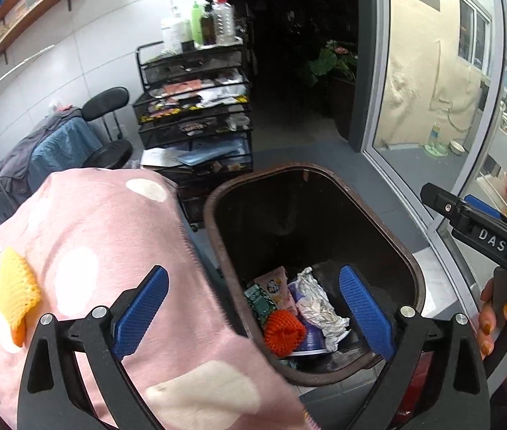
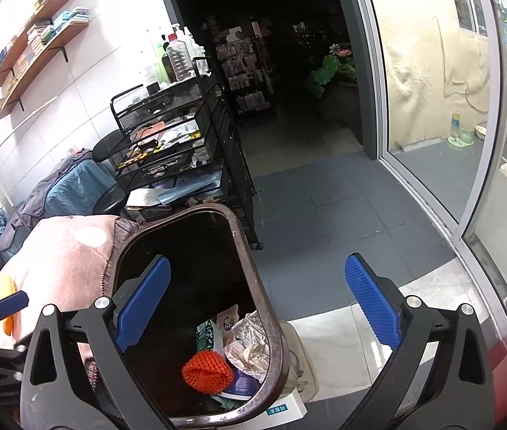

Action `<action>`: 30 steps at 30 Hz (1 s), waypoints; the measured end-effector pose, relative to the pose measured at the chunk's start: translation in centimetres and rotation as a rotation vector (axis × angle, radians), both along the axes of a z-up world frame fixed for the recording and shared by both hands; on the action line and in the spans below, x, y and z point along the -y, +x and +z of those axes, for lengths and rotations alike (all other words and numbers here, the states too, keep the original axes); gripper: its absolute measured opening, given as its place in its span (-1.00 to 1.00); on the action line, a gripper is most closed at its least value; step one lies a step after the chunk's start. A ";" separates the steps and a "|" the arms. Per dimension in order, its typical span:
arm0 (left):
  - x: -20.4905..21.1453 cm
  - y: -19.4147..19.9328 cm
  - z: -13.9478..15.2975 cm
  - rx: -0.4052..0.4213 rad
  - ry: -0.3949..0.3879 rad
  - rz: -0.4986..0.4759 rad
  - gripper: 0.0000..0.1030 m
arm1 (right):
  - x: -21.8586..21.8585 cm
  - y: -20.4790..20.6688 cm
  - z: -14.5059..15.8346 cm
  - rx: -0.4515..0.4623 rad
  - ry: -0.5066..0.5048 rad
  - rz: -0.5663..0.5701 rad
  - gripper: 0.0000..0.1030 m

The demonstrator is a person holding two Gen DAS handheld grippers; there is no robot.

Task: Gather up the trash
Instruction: 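Grasp the yellow foam net with the right tool while the left tool grasps the orange peel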

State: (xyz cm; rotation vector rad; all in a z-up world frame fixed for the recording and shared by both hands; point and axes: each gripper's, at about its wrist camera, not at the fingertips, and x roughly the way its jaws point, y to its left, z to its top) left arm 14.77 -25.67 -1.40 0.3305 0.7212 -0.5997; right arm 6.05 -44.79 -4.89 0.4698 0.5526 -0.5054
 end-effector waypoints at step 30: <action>-24.5 4.1 -0.1 -0.025 -0.061 0.537 0.55 | -19.6 11.7 1.9 0.011 0.082 0.747 0.88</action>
